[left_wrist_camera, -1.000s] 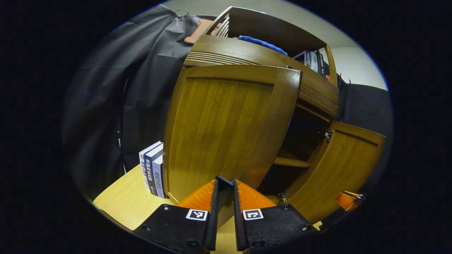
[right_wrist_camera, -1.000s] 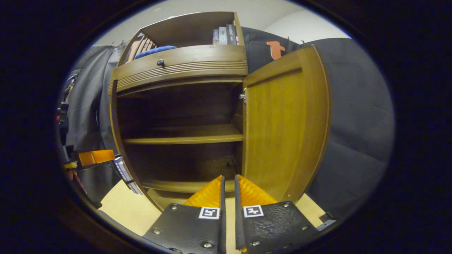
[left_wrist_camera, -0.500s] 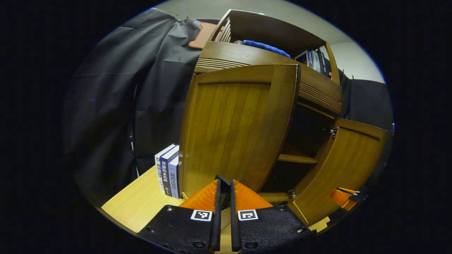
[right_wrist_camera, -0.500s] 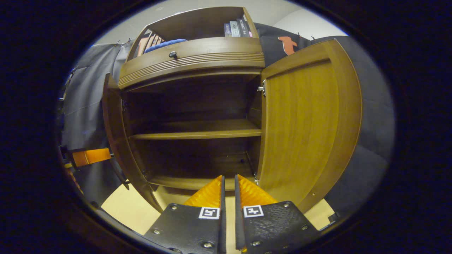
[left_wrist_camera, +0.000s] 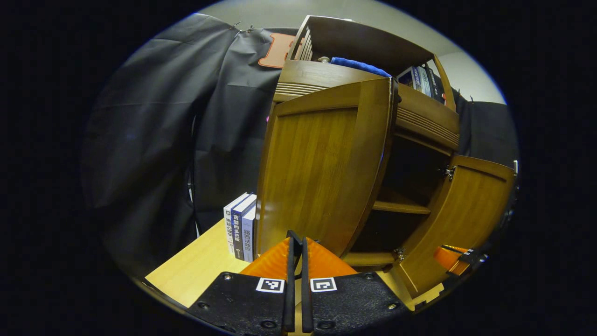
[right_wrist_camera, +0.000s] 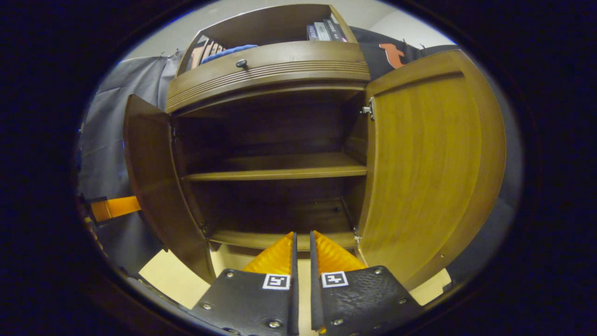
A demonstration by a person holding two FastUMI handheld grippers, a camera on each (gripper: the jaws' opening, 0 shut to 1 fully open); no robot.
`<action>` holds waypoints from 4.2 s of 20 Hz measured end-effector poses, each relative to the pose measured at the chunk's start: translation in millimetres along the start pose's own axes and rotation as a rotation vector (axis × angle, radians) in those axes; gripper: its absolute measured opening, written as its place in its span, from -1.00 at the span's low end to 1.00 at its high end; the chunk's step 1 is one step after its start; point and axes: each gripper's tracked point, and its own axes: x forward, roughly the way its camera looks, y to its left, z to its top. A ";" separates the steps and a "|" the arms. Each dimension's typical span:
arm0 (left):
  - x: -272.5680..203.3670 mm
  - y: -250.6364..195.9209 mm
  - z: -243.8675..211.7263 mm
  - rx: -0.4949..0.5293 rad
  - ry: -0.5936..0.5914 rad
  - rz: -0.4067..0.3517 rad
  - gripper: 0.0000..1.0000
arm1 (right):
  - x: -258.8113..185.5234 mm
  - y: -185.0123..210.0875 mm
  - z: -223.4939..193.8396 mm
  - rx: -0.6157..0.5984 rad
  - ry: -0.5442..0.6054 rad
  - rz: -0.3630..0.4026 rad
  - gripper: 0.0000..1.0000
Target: Open the right door of the double-door shoe cabinet with the right hand, and open the left door with the left hand.
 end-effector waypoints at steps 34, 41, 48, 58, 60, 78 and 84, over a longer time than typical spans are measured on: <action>-16.7 122.6 22.6 0.058 -0.041 0.063 -0.95 | 10.1 40.6 -10.3 0.020 0.032 0.090 -0.79; -16.3 126.4 23.6 0.097 -0.023 0.037 -0.96 | 11.5 34.5 -14.7 0.026 0.041 0.084 -0.79; -17.9 139.8 24.5 0.077 -0.032 0.035 -0.92 | 15.2 19.0 -20.2 0.048 0.056 0.058 -0.79; -34.0 177.9 11.8 -0.167 -0.063 0.122 -0.99 | 23.1 26.0 -23.0 0.038 0.070 0.090 -0.79; -38.4 176.0 18.6 -0.193 -0.071 0.146 -0.99 | 23.0 28.4 -22.1 0.029 0.069 0.098 -0.79; -83.6 26.0 144.2 0.081 -0.295 -0.182 -0.99 | 23.1 49.0 -10.9 0.005 0.052 0.149 -0.79; -58.4 -42.2 126.9 0.141 -0.255 -0.343 -0.99 | 2.6 34.1 47.7 0.002 -0.081 0.114 -0.79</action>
